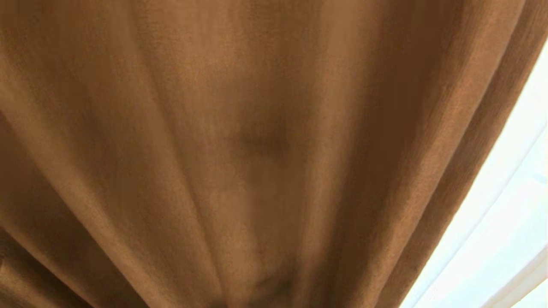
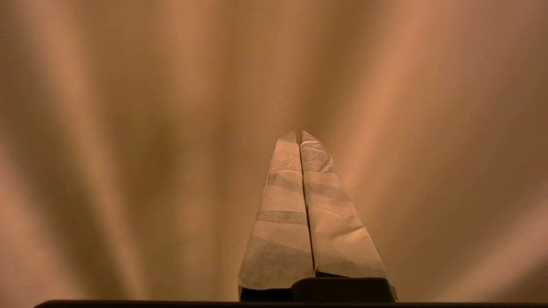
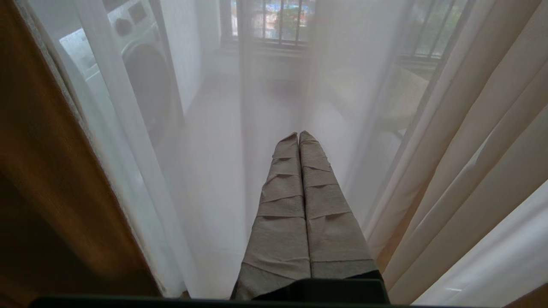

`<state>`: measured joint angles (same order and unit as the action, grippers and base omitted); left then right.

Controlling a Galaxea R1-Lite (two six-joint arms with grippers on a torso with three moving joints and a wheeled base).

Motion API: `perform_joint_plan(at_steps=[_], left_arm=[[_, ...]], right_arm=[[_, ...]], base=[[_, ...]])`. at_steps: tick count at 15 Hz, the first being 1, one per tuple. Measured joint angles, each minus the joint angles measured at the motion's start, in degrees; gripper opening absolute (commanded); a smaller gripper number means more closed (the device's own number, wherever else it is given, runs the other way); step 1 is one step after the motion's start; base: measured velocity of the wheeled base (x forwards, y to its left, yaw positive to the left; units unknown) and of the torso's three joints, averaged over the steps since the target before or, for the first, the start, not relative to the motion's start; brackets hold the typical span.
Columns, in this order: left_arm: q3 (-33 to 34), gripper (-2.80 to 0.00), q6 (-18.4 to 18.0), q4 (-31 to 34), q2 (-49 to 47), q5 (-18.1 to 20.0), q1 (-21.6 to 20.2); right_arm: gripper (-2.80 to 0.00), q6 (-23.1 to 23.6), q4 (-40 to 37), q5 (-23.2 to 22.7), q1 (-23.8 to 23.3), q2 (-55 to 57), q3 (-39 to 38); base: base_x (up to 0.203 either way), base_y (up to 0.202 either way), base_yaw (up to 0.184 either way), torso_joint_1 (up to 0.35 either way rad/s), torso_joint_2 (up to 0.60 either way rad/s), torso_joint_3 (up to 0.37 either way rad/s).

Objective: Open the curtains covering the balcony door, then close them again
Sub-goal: Close the outer curtains on both sides

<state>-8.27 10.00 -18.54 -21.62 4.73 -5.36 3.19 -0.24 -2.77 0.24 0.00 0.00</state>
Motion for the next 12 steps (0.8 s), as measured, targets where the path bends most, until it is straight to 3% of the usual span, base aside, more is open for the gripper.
perform_joint_plan(at_steps=[3,6,9,12], left_arm=[[6.9,-2.80,-1.9,-1.4,4.1,-1.1,-1.3],[8.1,-2.80,-5.7,7.8,5.4,-1.1,-1.5],[8.2,-2.80,-5.2,15.5,5.8,-5.3,2.4],[8.3,-2.80,-4.8,17.5,7.9,-7.4,5.9]], right_arm=[[-2.80,0.0,0.0,0.0,0.0,0.0,0.0],[-2.80,0.0,0.0,0.0,0.0,0.0,0.0],[-2.80,0.0,0.0,0.0,0.0,0.0,0.0],[-2.80,0.0,0.0,0.0,0.0,0.0,0.0]], base=[[0.000,0.000,0.000,0.000,0.00,0.000],[0.000,0.000,0.000,0.000,0.00,0.000],[0.000,0.000,0.000,0.000,0.00,0.000],[0.000,0.000,0.000,0.000,0.00,0.000]])
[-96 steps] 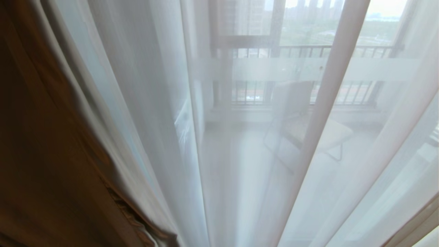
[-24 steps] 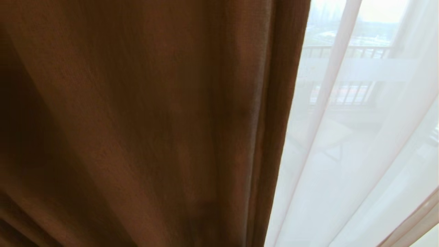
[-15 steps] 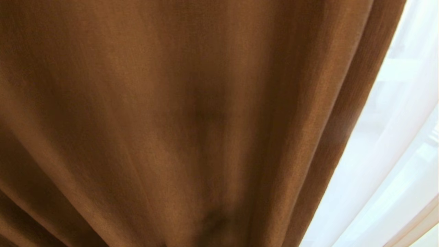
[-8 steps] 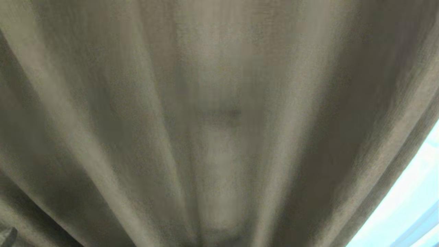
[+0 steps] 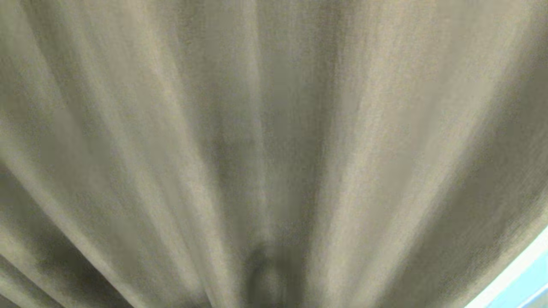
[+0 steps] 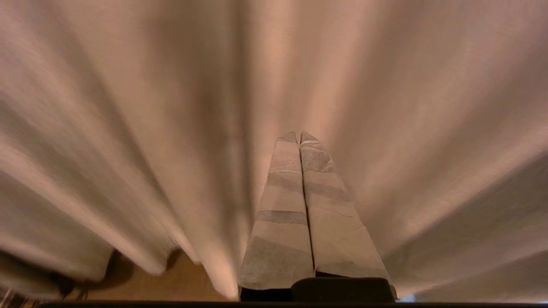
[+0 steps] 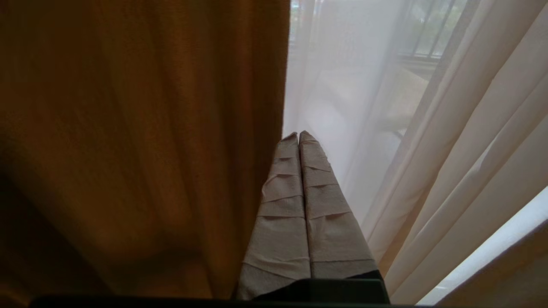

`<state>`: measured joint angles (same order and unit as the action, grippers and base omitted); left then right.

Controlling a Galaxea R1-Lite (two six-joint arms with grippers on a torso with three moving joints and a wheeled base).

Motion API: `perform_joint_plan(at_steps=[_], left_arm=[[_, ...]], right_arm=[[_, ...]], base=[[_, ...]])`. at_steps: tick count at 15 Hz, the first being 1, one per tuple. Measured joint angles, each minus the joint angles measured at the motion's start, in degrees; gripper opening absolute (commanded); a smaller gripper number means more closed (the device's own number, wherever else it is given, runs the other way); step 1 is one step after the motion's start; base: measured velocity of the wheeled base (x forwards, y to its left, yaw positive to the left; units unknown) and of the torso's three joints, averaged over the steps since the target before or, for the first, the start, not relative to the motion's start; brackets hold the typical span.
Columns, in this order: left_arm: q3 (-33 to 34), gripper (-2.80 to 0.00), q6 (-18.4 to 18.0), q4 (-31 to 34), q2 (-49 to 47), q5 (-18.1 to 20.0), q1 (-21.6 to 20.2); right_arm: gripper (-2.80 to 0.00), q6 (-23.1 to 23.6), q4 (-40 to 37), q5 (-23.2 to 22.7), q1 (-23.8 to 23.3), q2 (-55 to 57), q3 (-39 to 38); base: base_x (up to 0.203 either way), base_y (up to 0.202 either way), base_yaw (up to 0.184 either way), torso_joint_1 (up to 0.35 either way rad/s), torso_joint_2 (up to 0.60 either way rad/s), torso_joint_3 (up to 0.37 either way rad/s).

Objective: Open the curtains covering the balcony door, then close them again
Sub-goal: Close the outer curtains on both sides

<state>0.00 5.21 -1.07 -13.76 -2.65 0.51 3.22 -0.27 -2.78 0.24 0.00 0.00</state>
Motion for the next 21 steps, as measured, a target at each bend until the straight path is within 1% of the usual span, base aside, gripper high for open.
perform_joint_plan(at_steps=[4,5,7,8,21], left_arm=[[0.0,-2.80,-0.6,0.2,7.8,0.0,-0.6],[0.0,-2.80,-1.4,0.3,9.8,0.1,-0.6],[0.0,-2.80,-4.8,0.8,12.0,0.8,-0.7],[0.0,-2.80,-5.9,0.9,12.6,1.4,-0.7],[0.0,-2.80,-6.0,1.0,13.6,1.4,-0.7]], right_arm=[[-2.80,0.0,0.0,0.0,0.0,0.0,0.0],[-2.80,0.0,0.0,0.0,0.0,0.0,0.0],[-2.80,0.0,0.0,0.0,0.0,0.0,0.0],[-2.80,0.0,0.0,0.0,0.0,0.0,0.0],[-2.80,0.0,0.0,0.0,0.0,0.0,0.0]], base=[[0.000,0.000,0.000,0.000,0.00,0.000],[0.000,0.000,0.000,0.000,0.00,0.000],[0.000,0.000,0.000,0.000,0.00,0.000],[0.000,0.000,0.000,0.000,0.00,0.000],[0.000,0.000,0.000,0.000,0.00,0.000]])
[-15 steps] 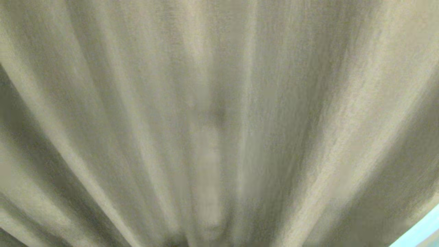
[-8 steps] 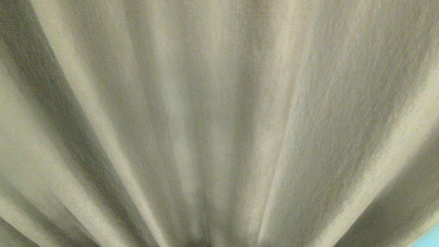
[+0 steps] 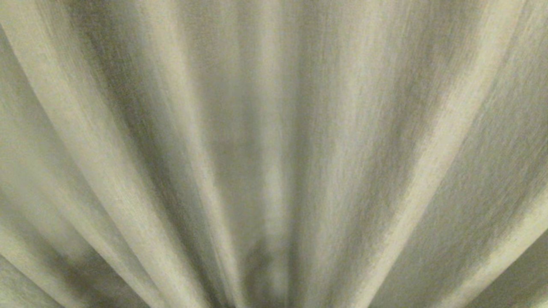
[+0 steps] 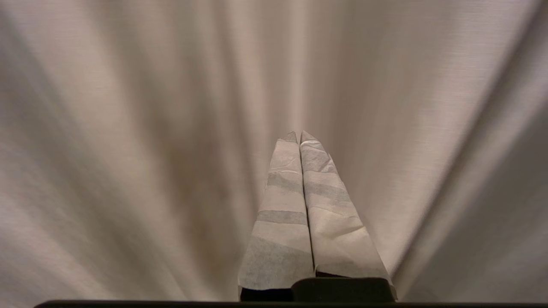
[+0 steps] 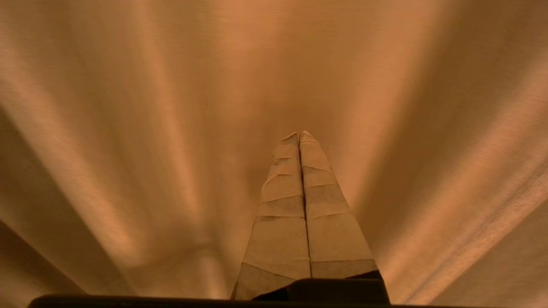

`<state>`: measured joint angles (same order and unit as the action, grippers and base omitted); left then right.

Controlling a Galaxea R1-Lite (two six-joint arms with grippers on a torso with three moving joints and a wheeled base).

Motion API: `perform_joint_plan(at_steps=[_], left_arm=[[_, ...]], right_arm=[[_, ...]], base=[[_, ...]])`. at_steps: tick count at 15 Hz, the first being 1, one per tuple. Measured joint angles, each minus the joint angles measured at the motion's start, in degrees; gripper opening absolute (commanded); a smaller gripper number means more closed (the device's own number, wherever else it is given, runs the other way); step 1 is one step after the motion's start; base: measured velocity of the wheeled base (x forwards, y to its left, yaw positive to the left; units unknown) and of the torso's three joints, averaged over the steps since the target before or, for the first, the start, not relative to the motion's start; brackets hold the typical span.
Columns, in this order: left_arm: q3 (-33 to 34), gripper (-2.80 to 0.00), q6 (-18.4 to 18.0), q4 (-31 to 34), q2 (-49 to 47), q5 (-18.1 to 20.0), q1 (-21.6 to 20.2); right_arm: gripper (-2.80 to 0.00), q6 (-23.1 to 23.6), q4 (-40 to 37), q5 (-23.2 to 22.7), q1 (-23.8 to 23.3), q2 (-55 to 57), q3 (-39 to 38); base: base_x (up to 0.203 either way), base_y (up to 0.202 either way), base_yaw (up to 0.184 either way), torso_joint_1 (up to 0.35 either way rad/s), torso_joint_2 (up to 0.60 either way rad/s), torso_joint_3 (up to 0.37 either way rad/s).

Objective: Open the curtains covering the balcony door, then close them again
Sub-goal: Close the outer curtains on both sides

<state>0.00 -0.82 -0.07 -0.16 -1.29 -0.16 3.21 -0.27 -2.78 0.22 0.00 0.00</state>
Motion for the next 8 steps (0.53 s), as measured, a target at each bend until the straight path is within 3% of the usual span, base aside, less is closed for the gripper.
perform_joint_plan(at_steps=[8], left_arm=[[0.0,-2.80,0.0,0.0,0.0,0.0,0.0]], right_arm=[[-2.80,0.0,0.0,0.0,0.0,0.0,0.0]], base=[[0.000,0.000,0.000,0.000,0.00,0.000]])
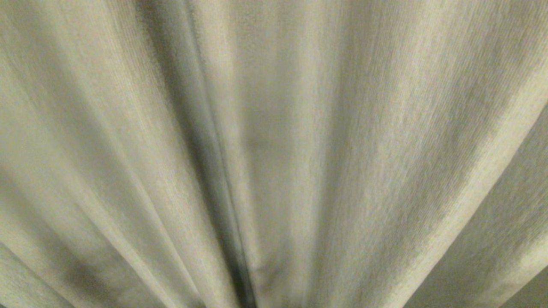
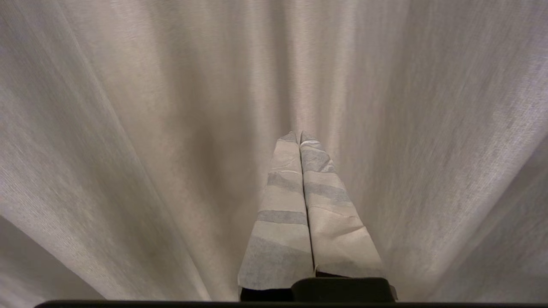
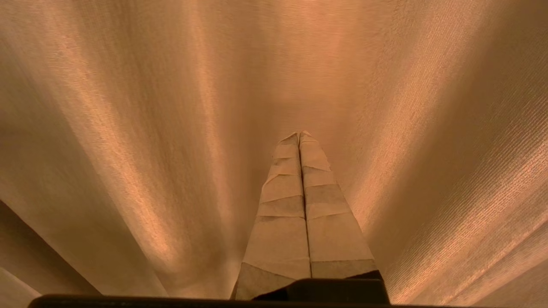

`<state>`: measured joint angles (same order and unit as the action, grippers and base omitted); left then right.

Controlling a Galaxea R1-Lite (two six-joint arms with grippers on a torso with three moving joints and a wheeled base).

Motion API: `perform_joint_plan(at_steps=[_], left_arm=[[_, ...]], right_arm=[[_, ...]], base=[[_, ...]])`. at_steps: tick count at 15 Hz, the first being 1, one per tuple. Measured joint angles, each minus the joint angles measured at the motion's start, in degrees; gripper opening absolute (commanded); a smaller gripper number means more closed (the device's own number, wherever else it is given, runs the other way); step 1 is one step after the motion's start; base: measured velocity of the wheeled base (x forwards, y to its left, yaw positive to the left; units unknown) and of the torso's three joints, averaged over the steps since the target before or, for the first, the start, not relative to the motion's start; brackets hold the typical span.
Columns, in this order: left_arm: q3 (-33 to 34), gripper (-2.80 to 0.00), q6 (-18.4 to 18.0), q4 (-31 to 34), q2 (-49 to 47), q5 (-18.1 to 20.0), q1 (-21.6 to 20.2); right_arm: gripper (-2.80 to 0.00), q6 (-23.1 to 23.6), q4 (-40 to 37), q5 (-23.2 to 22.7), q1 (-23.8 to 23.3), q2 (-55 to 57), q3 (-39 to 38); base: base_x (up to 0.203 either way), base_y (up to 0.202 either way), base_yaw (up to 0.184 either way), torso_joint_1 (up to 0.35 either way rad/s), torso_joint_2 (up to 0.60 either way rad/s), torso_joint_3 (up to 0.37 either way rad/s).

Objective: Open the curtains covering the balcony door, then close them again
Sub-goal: Close the outer curtains on both sides

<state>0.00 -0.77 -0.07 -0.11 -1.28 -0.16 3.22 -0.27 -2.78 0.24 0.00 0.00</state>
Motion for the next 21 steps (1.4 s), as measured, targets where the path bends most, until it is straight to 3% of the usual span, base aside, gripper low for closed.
perform_joint_plan(at_steps=[21], left_arm=[[0.0,-2.80,0.1,0.0,0.0,0.0,0.0]], right_arm=[[-2.80,0.0,0.0,0.0,0.0,0.0,0.0]], base=[[0.000,0.000,0.000,0.000,0.00,0.000]])
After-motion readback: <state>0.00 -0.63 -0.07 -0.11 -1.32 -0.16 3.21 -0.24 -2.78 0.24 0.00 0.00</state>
